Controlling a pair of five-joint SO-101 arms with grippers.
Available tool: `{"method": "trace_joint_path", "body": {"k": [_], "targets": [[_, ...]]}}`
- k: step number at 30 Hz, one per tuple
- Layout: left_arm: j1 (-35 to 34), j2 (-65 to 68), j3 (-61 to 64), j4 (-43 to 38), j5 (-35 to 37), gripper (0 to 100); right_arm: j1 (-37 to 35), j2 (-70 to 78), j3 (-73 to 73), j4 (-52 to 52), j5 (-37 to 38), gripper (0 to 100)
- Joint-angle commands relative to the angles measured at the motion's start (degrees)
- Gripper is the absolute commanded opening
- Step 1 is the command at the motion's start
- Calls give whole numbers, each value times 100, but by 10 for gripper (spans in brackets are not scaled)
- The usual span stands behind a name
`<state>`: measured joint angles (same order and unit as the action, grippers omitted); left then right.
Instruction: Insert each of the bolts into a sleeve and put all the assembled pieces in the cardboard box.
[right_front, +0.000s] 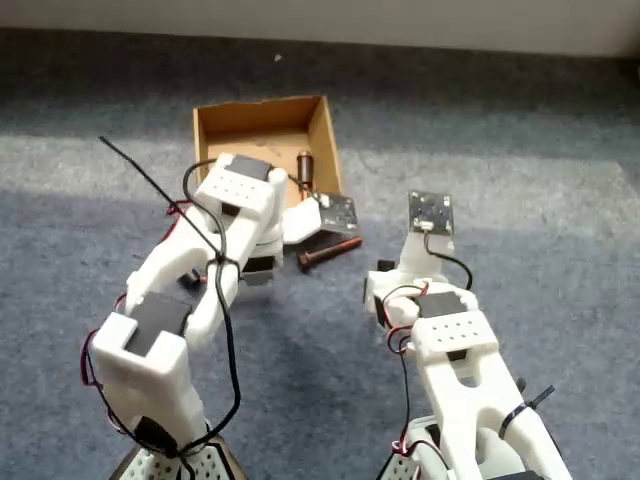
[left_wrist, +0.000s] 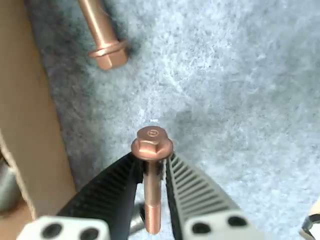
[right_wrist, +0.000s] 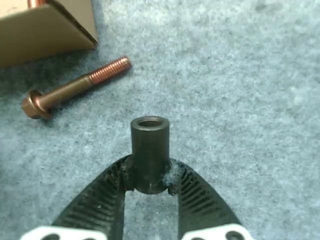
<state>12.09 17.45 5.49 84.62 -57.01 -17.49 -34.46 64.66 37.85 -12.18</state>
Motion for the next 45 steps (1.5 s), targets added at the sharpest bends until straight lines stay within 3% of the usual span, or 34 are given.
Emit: {"method": "trace_joint_path", "body": {"k": [1,6,13,21,29,34,38,45], "targets": [[48,-1560,549,9,633,5,66,-277,-48,-119,18,5],[40,-3055,1490,-589,1495,5,40,-286,-48,-110,18,5],[40,-4787,3257,-2242,3024,5,-242,-558,-13,-110,18,5],[40,-6281,4391,-3473,4905,5,-848,-3011,1015,-119,273,5],[75,-7433,4400,-3965,6110,5,-1288,-4910,2334,-840,818,5],[207,-8154,4426,-3974,6664,5,-1684,-6062,3389,-1648,1178,5],[716,-8690,4690,-4097,6892,5,-1798,-7002,3899,-1516,1231,5],[1288,-9727,6097,-5855,6954,5,-2079,-7046,3960,-1341,1257,5]]}}
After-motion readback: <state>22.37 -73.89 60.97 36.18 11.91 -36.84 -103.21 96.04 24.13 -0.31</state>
